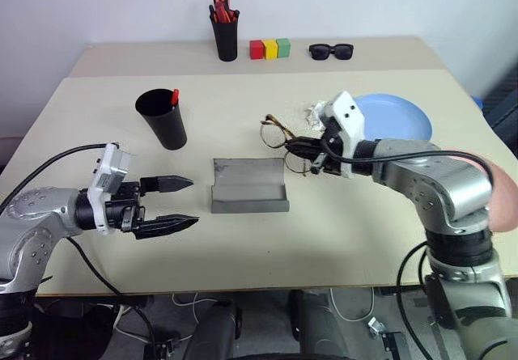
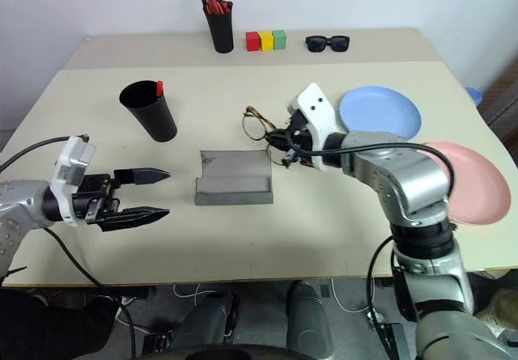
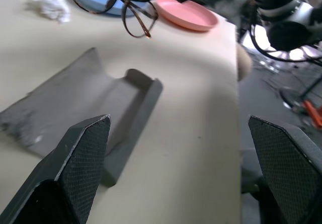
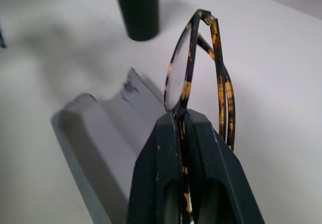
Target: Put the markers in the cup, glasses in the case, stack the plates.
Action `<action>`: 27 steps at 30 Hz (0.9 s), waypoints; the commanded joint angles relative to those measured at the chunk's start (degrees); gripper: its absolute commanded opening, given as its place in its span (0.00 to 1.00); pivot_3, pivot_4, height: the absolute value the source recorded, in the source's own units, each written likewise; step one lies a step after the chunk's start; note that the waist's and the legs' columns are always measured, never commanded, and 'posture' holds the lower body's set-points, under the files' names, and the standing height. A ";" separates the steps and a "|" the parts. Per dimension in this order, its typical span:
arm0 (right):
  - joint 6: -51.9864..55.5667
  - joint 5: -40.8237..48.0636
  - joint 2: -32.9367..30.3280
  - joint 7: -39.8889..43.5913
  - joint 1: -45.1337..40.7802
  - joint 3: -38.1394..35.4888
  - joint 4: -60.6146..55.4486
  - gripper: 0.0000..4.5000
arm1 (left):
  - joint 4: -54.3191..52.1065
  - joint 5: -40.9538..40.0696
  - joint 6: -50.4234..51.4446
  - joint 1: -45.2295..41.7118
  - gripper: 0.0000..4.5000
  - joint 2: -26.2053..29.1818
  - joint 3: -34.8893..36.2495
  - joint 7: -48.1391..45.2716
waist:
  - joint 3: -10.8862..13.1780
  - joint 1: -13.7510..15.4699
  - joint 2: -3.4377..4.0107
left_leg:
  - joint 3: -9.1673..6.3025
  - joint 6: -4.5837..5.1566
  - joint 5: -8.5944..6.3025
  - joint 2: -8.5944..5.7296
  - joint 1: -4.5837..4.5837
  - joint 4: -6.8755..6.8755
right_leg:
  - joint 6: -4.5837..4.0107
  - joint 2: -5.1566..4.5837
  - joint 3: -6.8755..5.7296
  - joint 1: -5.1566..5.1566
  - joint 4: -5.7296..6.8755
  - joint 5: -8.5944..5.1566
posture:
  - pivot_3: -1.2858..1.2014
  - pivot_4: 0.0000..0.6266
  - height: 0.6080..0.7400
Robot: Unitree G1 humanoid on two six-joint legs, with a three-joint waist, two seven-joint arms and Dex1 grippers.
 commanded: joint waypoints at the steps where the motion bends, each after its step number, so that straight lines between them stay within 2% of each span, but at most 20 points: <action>1: -3.26 0.89 3.46 1.20 -1.29 3.60 -1.38 0.01 | 1.72 -0.47 -2.06 0.49 1.00 0.16 4.30 0.94 | 0.00 -0.06 0.00 | 0.00 0.00 0.00 0.00 0.02 -0.01 | 0.00 0.01 0.00 0.00 0.01 0.00 | 0.52 0.24 1.00; 6: -9.59 -4.63 4.48 2.10 1.36 11.94 0.59 0.01 | -0.67 -0.93 -3.25 6.16 1.00 0.17 7.08 0.61 | 0.01 -0.25 0.02 | 0.04 -0.02 -0.02 0.00 -0.01 -0.02 | 0.00 0.03 0.01 -0.06 -0.01 0.00 | 0.52 0.24 1.00; 13: -16.29 -8.84 4.77 4.55 0.79 14.51 7.11 0.01 | -4.04 -1.48 -3.49 8.81 1.00 -0.73 7.37 2.41 | 0.01 -0.13 0.02 | 0.05 -0.06 0.01 0.00 0.02 0.00 | -0.06 0.04 0.01 -0.06 0.03 0.03 | 0.52 0.24 1.00; 19: -17.19 -9.75 0.73 11.52 2.44 17.70 5.68 0.01 | -3.19 -0.91 -4.33 7.70 1.00 -1.09 6.33 2.68 | 0.00 -0.18 0.02 | 0.05 -0.06 0.01 0.01 0.00 -0.02 | -0.06 0.07 0.01 -0.08 0.02 0.03 | 0.52 0.24 1.00; 27: -18.51 -11.57 -1.08 15.05 2.51 19.21 7.32 0.01 | -2.41 -0.07 -6.34 7.72 1.00 -1.34 5.11 2.42 | 0.00 -0.18 0.02 | 0.06 -0.06 0.01 0.01 0.00 -0.02 | -0.06 0.07 0.00 -0.08 0.02 0.03 | 0.52 0.24 1.00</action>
